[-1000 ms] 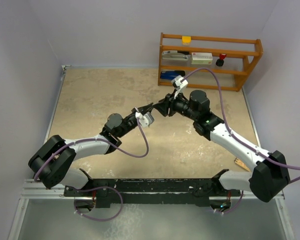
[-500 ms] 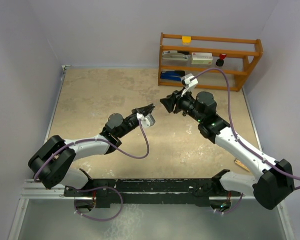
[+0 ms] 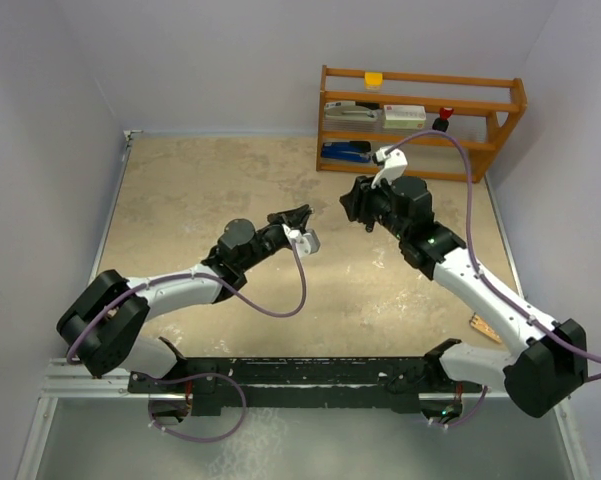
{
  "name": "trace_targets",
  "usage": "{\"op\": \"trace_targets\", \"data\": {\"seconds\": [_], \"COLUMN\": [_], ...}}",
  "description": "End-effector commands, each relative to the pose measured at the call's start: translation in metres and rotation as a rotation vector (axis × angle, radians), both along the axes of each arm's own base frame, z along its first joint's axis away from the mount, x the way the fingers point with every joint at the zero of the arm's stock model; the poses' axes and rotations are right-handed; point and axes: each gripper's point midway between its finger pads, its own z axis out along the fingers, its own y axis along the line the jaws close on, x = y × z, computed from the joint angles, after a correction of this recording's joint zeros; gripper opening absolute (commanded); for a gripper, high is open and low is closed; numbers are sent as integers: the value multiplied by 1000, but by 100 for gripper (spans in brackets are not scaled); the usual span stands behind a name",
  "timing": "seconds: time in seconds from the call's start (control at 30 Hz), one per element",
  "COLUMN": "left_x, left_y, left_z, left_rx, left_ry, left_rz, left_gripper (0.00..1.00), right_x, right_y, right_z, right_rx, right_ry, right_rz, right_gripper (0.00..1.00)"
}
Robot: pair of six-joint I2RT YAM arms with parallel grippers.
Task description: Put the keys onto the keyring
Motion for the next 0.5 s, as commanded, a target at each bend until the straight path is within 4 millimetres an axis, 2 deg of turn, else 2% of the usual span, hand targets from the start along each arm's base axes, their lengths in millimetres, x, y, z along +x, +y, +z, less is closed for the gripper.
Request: {"op": "trace_targets", "data": {"seconds": [0.0,0.2,0.47], "left_x": [3,-1,-10], "left_y": [-11,-19,-19], "left_z": [26,24,31], "left_rx": [6,27,-5], "left_ry": [-58,-29,-11], "left_rz": [-32,-82,-111], "left_gripper": [0,0,0], "right_x": [19,38,74], "right_y": [-40,-54,-71], "right_z": [-13,-69,-118], "right_rx": [-65,-78,3], "right_ry": [109,293,380], "right_rz": [-186,-214,-260], "right_gripper": [46,47,47]}}
